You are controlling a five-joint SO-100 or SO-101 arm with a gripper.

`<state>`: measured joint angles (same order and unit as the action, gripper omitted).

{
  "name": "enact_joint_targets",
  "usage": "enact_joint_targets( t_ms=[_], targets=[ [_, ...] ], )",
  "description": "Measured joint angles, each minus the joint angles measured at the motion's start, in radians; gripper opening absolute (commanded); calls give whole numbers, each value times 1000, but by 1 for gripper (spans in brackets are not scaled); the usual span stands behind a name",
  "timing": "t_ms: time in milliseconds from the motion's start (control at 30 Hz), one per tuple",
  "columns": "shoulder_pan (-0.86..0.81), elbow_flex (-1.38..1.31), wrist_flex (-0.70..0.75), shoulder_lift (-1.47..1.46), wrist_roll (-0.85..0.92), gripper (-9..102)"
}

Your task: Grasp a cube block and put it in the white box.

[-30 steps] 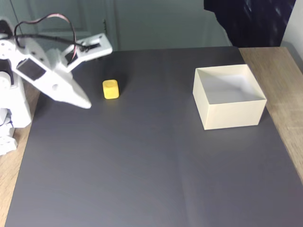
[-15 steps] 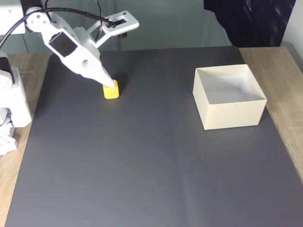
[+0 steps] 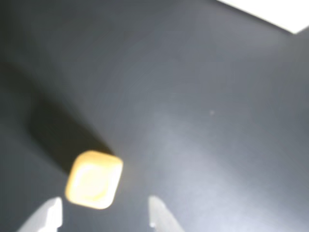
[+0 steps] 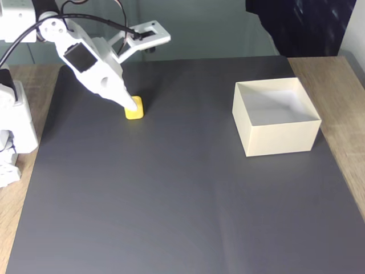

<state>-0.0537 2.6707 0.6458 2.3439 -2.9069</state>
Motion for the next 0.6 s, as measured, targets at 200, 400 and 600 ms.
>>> enact_joint_targets(
  t_ms=[200, 400, 600],
  targets=[
    [-35, -8, -49, -60, 2, 31],
    [-29, -17, -106, -126, 20, 31],
    [3, -17, -149, -179, 34, 29]
  ],
)
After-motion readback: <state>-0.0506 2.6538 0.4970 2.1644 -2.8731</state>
